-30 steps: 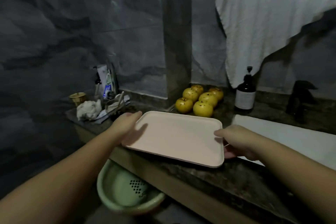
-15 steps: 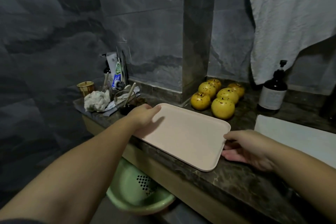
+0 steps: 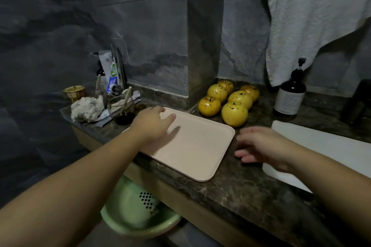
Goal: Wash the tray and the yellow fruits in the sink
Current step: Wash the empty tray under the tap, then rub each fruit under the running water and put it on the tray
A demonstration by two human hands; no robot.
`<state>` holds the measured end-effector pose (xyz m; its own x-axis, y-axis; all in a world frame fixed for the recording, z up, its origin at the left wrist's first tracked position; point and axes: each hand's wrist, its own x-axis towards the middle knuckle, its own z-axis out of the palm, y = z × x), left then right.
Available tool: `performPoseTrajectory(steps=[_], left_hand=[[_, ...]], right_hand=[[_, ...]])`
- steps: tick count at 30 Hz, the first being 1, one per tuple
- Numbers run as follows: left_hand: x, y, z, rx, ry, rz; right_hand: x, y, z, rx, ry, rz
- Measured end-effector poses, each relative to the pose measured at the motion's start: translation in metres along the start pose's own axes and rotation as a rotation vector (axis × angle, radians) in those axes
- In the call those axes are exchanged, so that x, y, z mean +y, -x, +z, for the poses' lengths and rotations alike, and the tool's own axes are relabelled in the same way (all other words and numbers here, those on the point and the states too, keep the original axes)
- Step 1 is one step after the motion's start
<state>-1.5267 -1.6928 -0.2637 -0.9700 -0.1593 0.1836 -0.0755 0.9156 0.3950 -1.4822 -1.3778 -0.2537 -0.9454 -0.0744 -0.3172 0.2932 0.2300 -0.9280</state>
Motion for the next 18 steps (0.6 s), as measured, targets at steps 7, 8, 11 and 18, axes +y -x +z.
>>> performPoseTrajectory(steps=[7,8,11,18], left_hand=[[0.105,0.007,0.037,-0.121,0.535,0.189],[0.117,0.003,0.042,-0.149,0.568,0.168],[0.138,-0.007,0.053,-0.203,0.497,0.078],[0.152,-0.021,0.068,-0.255,0.399,0.064]], right_hand=[[-0.011,-0.055,-0.043,0.332,0.589,-0.379],[-0.011,-0.063,-0.042,0.317,0.629,-0.356],[-0.010,-0.082,-0.034,0.281,0.698,-0.284],[-0.007,-0.106,-0.021,0.362,0.707,-0.298]])
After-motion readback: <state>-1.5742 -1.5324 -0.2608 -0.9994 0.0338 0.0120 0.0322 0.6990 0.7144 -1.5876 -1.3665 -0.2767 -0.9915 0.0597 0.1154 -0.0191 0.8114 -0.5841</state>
